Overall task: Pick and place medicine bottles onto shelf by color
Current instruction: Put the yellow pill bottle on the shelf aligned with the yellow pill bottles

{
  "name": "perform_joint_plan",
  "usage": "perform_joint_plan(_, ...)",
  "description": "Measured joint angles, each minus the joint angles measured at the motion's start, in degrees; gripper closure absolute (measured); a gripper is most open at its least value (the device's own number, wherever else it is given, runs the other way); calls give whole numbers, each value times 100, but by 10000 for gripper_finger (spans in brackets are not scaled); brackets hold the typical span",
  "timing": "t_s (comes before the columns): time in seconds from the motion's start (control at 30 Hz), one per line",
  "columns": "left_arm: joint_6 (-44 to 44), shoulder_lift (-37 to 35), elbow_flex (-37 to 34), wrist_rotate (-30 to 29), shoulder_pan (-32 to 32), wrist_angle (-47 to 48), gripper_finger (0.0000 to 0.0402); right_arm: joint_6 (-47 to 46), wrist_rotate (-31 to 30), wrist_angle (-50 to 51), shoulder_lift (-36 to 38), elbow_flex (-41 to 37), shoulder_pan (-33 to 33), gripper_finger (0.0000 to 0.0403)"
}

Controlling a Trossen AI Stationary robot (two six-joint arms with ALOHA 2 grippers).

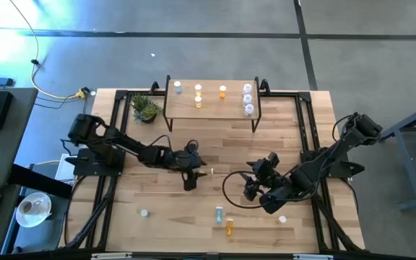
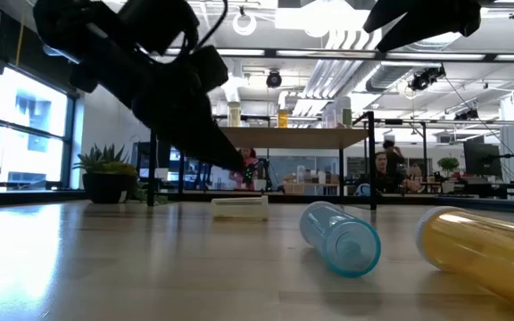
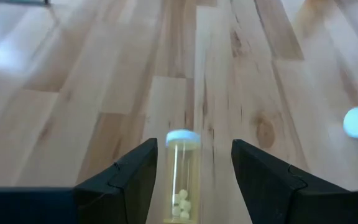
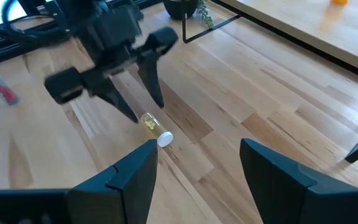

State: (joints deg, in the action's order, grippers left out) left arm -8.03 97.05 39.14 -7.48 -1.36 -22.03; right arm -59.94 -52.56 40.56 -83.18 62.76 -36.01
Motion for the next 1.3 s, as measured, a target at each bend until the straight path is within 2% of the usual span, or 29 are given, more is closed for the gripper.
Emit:
perform_joint_plan(0.17, 120, 457, 263, -8, 0, 251, 204, 0, 7, -15, 0, 2, 0, 183)
perform_joint_plan(0.3, 120, 639, 344, -253, 0, 550, 204, 0, 24, -14, 0, 2, 0, 183)
perform_joint_plan(0.7, 19, 665, 351, -319, 0, 943, 207, -17, 46, -40, 0, 2, 0, 183)
perform_joint_plan(1.1, 77, 657, 351, -17, -5, 994, 300, -2, 44, -112, 0, 2, 0, 183)
perform_joint_plan(1.3, 83, 652, 351, 192, 0, 972, 311, 221, 16, -465, 0, 2, 0, 183)
